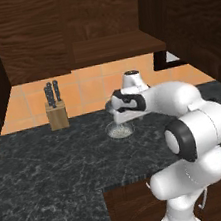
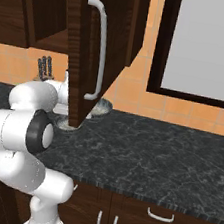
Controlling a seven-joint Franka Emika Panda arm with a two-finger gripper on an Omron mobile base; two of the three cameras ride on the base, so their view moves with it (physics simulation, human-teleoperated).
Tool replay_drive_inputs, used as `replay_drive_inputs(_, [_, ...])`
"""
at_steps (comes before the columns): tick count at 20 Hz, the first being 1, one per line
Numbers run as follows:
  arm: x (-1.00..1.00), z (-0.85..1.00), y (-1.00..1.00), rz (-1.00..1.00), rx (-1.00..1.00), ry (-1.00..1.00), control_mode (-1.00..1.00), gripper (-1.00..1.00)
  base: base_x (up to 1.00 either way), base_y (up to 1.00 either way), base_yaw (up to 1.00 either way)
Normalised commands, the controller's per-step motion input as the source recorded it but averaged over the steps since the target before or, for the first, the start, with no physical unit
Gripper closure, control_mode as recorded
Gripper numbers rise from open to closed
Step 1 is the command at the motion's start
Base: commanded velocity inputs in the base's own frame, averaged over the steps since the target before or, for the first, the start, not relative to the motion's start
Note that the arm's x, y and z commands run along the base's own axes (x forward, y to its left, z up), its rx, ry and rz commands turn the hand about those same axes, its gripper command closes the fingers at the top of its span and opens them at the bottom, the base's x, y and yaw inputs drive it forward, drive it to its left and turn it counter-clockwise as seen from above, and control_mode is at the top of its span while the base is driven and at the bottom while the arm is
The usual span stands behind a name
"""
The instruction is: Pick up the bowls on the counter and stack them on top of one another in the open cabinet. Place the smaller bowl on top of the larger bowl.
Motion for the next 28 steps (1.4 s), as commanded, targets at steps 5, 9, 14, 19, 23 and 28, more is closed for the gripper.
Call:
replay_drive_inputs(5, [0.26,-0.48,0.0,0.0,0.0,0.0,-1.0,-1.0,0.0,0.0,0.0])
replay_drive_inputs(9, [0.26,-0.24,0.0,-0.01,0.0,0.01,-1.0,-1.0,0.0,0.0,0.0])
replay_drive_inputs(14, [0.1,-0.29,0.0,-0.05,0.0,0.01,-1.0,-1.0,0.0,0.0,0.0])
replay_drive_inputs(19, [0.0,-0.37,0.0,-0.03,0.0,0.01,-1.0,-1.0,0.0,0.0,0.0])
replay_drive_inputs(23, [0.0,-0.23,0.0,-0.02,0.0,0.0,-1.0,-1.0,0.0,0.0,0.0])
replay_drive_inputs(28, [0.0,-0.04,0.0,-0.01,0.0,0.0,-1.0,-1.0,0.0,0.0,0.0])
